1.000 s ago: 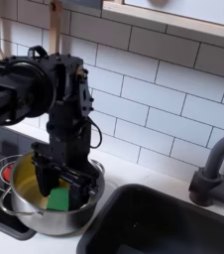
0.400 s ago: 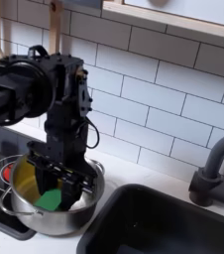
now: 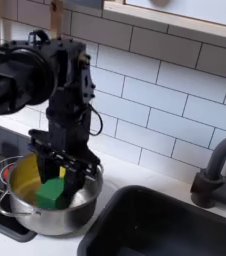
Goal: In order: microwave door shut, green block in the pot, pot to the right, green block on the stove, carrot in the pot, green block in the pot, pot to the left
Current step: 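Take the green block out of the pot and put it on the stove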
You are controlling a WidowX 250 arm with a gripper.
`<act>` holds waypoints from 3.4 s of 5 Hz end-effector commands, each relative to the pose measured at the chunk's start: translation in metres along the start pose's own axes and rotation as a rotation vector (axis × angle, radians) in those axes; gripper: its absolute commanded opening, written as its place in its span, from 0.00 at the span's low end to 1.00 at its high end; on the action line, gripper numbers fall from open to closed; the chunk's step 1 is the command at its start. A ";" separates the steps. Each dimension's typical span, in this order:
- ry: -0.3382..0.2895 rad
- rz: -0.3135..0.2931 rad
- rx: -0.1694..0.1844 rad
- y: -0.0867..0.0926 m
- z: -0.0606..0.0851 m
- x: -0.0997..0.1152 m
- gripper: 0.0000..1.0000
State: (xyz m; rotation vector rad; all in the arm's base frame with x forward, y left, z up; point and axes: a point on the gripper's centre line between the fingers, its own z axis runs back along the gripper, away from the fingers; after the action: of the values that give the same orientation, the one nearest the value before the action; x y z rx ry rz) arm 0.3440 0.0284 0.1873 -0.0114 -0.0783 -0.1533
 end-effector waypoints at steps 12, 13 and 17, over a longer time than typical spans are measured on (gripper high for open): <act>-0.033 0.187 0.116 0.140 0.025 -0.001 0.00; -0.016 0.136 0.107 0.145 0.017 0.000 0.00; 0.004 0.053 0.046 0.149 0.001 -0.003 0.00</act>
State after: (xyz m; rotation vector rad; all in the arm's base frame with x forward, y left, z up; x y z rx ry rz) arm 0.3629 0.1800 0.1814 0.0246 -0.0654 -0.0986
